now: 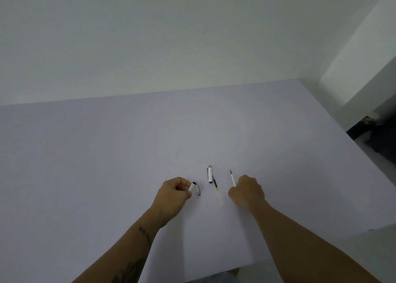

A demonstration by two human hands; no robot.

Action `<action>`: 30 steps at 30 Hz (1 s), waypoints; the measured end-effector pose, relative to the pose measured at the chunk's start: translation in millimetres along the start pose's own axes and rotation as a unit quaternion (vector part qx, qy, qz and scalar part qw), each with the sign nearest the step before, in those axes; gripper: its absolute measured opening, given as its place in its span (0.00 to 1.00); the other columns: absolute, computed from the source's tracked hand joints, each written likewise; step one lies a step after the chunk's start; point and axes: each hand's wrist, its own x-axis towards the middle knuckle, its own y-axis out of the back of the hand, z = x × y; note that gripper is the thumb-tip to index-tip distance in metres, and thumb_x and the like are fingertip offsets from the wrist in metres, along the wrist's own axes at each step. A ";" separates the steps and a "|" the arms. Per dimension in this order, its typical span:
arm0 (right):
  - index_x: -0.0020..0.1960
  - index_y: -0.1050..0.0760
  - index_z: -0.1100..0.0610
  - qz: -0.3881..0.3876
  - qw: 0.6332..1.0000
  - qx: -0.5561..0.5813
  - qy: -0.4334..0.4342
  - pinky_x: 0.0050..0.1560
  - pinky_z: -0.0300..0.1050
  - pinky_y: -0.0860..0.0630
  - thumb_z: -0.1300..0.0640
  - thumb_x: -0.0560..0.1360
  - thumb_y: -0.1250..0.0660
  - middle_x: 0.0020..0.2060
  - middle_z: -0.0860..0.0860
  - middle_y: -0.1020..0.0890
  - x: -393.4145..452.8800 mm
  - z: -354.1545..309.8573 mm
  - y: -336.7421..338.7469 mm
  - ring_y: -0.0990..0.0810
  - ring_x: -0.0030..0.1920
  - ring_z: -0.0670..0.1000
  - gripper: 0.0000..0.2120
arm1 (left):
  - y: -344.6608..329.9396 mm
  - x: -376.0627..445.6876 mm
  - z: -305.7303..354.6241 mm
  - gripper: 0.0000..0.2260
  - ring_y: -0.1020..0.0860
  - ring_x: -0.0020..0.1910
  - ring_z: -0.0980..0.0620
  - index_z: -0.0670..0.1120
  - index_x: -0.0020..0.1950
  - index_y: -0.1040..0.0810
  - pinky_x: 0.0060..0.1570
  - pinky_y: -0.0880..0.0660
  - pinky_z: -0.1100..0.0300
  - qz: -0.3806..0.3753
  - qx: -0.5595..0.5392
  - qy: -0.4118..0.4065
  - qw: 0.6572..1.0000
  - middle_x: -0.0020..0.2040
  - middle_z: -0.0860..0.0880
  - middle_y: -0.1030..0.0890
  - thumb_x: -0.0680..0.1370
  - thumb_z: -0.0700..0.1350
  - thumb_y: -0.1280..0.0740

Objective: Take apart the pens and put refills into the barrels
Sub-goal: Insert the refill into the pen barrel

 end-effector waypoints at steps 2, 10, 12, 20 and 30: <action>0.36 0.31 0.58 0.021 0.998 0.062 0.006 0.35 0.41 0.29 0.58 0.70 0.36 0.35 0.52 0.24 -2.3 -8.6 6.8 0.22 0.39 0.57 0.06 | 1.8 -1.8 0.7 0.06 0.24 0.39 0.51 0.46 0.46 0.18 0.39 0.26 0.60 0.002 -0.001 -0.003 1.000 0.41 0.48 0.20 0.75 0.36 0.32; 0.37 0.22 0.63 -0.033 0.917 0.365 0.154 0.34 0.46 0.24 0.62 0.71 0.35 0.31 0.54 0.18 -44.1 -77.9 37.1 0.21 0.30 0.48 0.06 | 4.6 -11.9 7.1 0.09 0.27 0.35 0.52 0.47 0.40 0.21 0.37 0.28 0.60 0.003 -0.017 -0.024 1.000 0.36 0.49 0.24 0.75 0.34 0.34; 0.36 0.22 0.61 -0.019 0.921 0.345 0.179 0.33 0.44 0.26 0.60 0.70 0.34 0.32 0.57 0.18 -52.2 -83.6 36.0 0.23 0.31 0.48 0.06 | 5.5 -15.1 10.0 0.09 0.28 0.35 0.52 0.46 0.40 0.21 0.37 0.29 0.61 0.002 -0.031 -0.035 0.999 0.36 0.48 0.24 0.75 0.33 0.34; 0.36 0.24 0.60 0.014 0.931 0.306 0.200 0.32 0.46 0.30 0.59 0.71 0.34 0.28 0.55 0.24 -62.4 -87.0 29.7 0.29 0.29 0.50 0.06 | 10.2 -21.2 15.6 0.10 0.28 0.35 0.52 0.47 0.40 0.20 0.38 0.28 0.62 0.006 -0.051 -0.050 0.997 0.35 0.49 0.25 0.76 0.33 0.35; 0.33 0.27 0.53 -0.004 0.943 0.212 0.258 0.24 0.32 0.33 0.61 0.74 0.32 0.25 0.47 0.29 -73.9 -93.4 23.2 0.33 0.24 0.45 0.11 | 17.7 -25.1 11.3 0.07 0.30 0.31 0.55 0.45 0.43 0.20 0.32 0.30 0.66 0.014 -0.065 -0.066 0.996 0.32 0.51 0.27 0.77 0.34 0.34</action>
